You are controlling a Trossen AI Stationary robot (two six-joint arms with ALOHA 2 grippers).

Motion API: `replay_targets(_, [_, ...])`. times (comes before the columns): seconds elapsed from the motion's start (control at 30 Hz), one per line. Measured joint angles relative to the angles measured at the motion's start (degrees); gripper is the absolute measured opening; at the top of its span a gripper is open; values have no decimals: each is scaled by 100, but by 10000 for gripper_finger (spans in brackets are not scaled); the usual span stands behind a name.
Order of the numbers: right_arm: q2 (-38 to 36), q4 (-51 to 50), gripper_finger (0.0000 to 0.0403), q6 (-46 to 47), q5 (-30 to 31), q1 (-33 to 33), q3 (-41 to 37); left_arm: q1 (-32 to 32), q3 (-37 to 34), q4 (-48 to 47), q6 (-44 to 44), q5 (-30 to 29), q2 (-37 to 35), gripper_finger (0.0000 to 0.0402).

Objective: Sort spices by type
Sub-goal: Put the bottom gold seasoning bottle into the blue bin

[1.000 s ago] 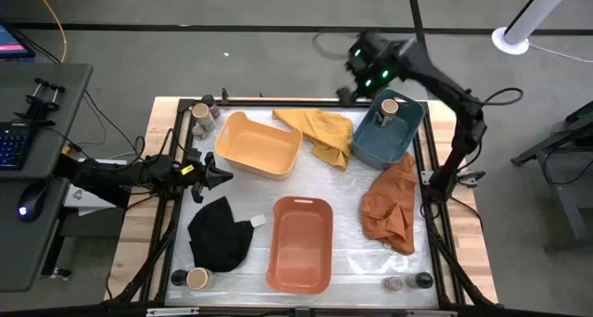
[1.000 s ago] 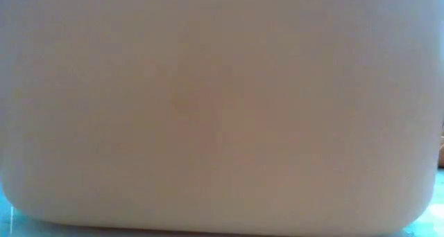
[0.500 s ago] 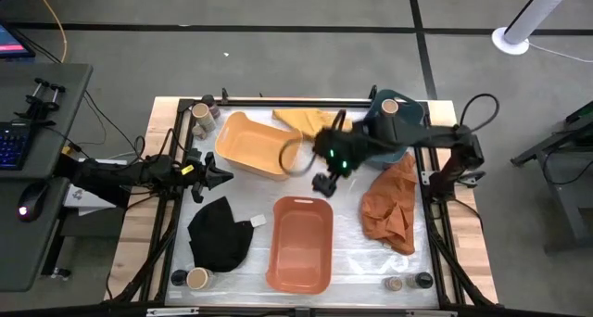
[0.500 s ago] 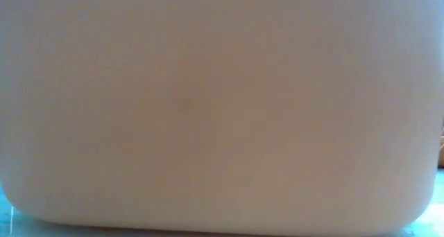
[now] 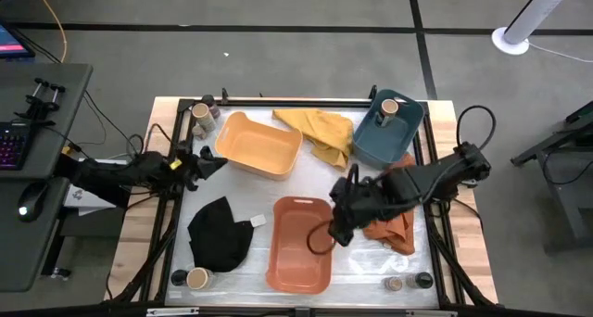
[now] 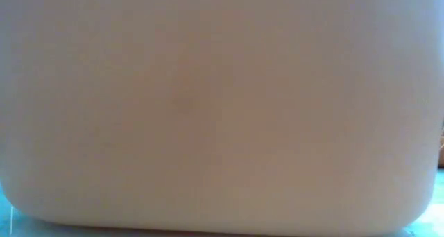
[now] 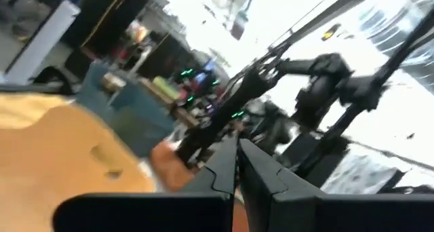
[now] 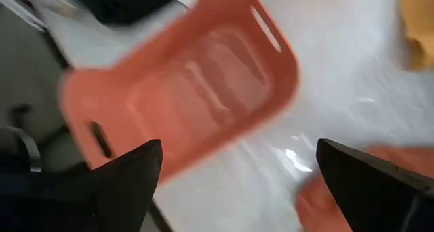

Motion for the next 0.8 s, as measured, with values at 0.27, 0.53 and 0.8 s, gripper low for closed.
replay_targets(0.27, [184,-946,387,-354,528,64,0,-29,1969,-979,-173,1327,1566,127])
replay_targets(0.53, [186,-927,387,-1362,577,-273,0,-921,5353,-4122,547,3269,4537,231])
replay_targets(0.8, [186,-927,387,-1928,807,-305,0,-2811,7463,-8105,593,2599,6696,232])
